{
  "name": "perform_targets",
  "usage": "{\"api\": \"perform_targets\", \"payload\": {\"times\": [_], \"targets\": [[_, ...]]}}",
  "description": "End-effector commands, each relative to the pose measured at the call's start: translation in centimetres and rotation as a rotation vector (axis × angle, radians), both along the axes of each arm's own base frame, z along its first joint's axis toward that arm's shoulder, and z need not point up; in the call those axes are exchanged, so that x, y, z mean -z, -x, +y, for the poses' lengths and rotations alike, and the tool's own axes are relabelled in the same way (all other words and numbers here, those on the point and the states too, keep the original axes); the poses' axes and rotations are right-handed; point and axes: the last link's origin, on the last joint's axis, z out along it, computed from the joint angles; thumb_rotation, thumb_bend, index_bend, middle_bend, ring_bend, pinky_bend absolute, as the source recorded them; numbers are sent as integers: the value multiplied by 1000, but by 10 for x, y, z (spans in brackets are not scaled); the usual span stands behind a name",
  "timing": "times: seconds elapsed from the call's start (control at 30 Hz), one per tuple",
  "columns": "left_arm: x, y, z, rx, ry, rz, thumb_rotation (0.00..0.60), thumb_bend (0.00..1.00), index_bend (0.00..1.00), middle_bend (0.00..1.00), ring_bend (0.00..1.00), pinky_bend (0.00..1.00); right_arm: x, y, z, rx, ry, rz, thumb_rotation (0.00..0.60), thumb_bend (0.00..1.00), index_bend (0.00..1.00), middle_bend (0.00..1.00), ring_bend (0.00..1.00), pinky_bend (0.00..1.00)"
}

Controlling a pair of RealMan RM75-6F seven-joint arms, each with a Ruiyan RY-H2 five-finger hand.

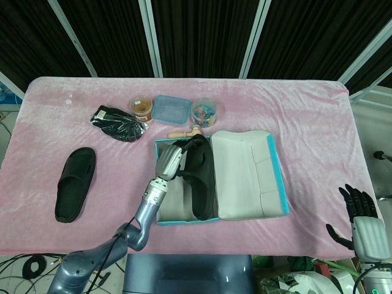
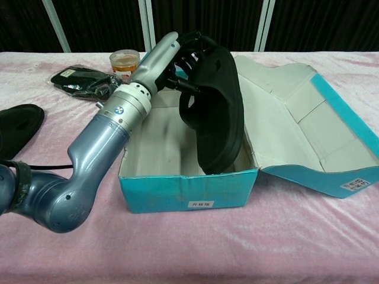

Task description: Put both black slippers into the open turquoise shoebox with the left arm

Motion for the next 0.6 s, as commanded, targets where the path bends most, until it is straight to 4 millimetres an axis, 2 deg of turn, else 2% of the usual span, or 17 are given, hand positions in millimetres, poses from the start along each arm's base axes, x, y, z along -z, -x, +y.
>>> {"api": "perform_targets", "payload": {"times": [0.03, 0.43, 0.6], "targets": [[2, 1, 4, -13, 22, 38, 600, 151, 250, 554, 480, 413, 0, -1, 0, -1, -1, 2, 600, 190, 0, 25, 0, 42], [2, -1, 14, -49, 69, 175, 600, 144, 232, 538, 479, 412, -1, -2, 1, 9, 0, 8, 600, 190, 0, 24, 0, 42], [0, 1, 17, -51, 66, 253, 600, 79, 195, 489, 423, 382, -1, -2, 1, 10, 0, 10, 600, 190, 0, 24, 0, 42]]}}
